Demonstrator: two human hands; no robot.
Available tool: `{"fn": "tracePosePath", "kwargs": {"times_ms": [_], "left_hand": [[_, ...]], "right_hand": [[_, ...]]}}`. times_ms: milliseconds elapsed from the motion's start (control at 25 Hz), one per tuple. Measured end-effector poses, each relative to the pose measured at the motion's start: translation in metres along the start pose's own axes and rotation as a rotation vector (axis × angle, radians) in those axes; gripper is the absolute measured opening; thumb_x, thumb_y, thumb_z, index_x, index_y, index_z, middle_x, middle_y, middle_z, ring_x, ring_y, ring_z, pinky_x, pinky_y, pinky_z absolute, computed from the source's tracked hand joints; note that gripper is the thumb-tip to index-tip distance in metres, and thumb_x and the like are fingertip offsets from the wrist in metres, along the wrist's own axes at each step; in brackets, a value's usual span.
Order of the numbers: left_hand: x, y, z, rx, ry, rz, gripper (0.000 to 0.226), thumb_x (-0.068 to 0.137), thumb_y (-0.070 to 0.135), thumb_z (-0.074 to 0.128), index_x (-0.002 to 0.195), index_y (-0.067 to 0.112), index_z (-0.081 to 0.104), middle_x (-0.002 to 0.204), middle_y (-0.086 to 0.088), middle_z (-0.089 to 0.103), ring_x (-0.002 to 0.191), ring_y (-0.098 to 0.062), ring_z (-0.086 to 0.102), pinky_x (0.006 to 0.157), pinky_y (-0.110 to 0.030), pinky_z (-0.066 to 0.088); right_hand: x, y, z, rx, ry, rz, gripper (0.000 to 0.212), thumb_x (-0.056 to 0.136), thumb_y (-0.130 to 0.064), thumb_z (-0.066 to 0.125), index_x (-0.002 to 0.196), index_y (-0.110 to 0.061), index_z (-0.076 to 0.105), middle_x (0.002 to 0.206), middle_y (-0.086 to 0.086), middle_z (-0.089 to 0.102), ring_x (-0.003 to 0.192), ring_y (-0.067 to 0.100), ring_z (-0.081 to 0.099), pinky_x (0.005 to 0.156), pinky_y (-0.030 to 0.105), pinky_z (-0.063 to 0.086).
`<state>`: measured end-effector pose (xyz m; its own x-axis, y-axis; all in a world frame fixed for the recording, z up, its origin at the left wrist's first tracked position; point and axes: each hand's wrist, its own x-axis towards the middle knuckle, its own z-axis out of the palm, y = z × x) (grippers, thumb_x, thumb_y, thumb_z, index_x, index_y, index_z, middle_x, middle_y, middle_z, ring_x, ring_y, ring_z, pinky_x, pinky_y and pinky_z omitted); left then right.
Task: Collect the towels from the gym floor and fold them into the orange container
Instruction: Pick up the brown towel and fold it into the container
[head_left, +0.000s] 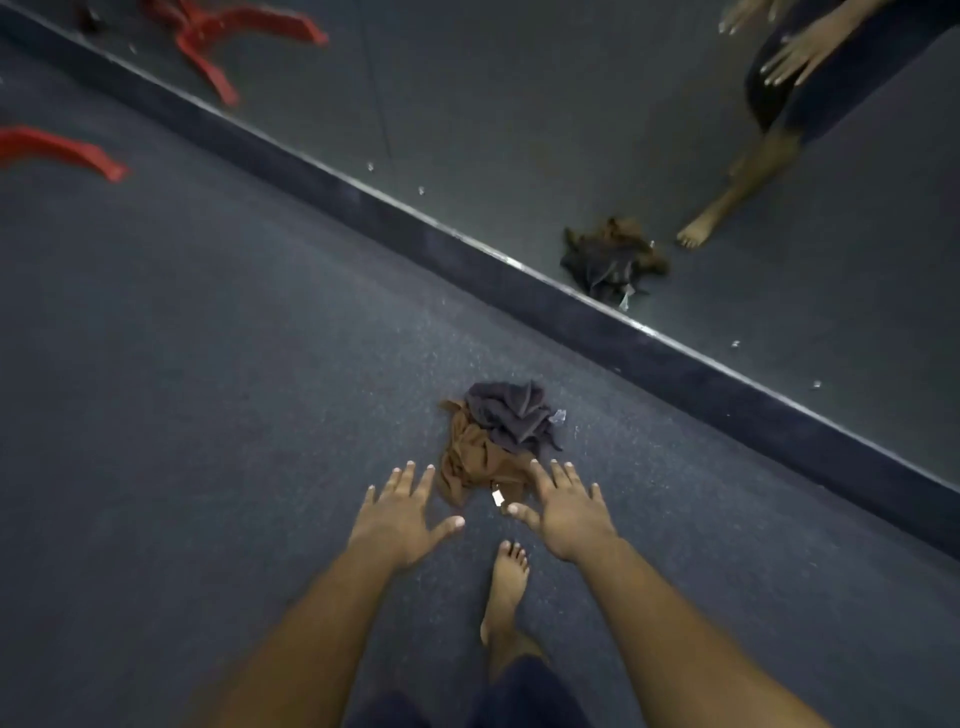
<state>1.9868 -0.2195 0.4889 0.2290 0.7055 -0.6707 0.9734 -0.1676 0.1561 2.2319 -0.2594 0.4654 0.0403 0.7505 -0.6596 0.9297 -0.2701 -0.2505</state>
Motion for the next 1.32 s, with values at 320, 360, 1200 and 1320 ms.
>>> {"fn": "tracePosePath", "kwargs": {"times_ms": [320, 360, 1200, 1320], "left_hand": [[0.24, -0.049, 0.096, 0.003, -0.205, 0.004, 0.099, 0.09, 0.082, 0.027, 0.162, 0.026, -0.011, 0.17, -0.005, -0.015, 0.158, -0.026, -0.008, 0.127, -0.052, 0.002], [0.268, -0.058, 0.117, 0.014, -0.215, 0.008, 0.099, 0.09, 0.082, 0.026, 0.162, 0.026, -0.012, 0.17, -0.005, -0.016, 0.158, -0.026, -0.009, 0.127, -0.052, 0.002], [0.49, -0.134, 0.279, 0.092, -0.343, 0.073, 0.099, 0.092, 0.081, 0.027, 0.161, 0.023, -0.015, 0.17, -0.006, -0.014, 0.158, -0.026, -0.007, 0.126, -0.052, 0.003], [0.459, -0.121, 0.242, 0.097, -0.357, 0.075, 0.1, 0.092, 0.081, 0.027, 0.161, 0.023, -0.017, 0.17, -0.007, -0.016, 0.158, -0.026, -0.009, 0.127, -0.052, 0.002]], "right_hand": [[0.234, 0.032, 0.097, 0.003, -0.174, 0.055, 0.082, 0.096, -0.07, 0.039, 0.161, -0.027, 0.011, 0.168, 0.005, 0.016, 0.156, 0.028, 0.007, 0.122, 0.057, 0.017], [0.262, 0.036, 0.12, 0.004, -0.199, 0.066, 0.08, 0.097, -0.068, 0.039, 0.16, -0.027, 0.013, 0.167, 0.007, 0.019, 0.155, 0.028, 0.009, 0.122, 0.056, 0.019], [0.495, 0.069, 0.295, -0.163, 0.067, 0.16, 0.019, 0.103, -0.027, 0.049, 0.112, -0.016, 0.061, 0.108, 0.008, 0.067, 0.101, 0.031, 0.063, 0.078, 0.038, 0.046], [0.452, 0.063, 0.261, -0.035, 0.05, 0.192, 0.022, 0.103, -0.033, 0.05, 0.111, -0.016, 0.061, 0.11, 0.008, 0.065, 0.105, 0.031, 0.061, 0.078, 0.037, 0.047]]}}
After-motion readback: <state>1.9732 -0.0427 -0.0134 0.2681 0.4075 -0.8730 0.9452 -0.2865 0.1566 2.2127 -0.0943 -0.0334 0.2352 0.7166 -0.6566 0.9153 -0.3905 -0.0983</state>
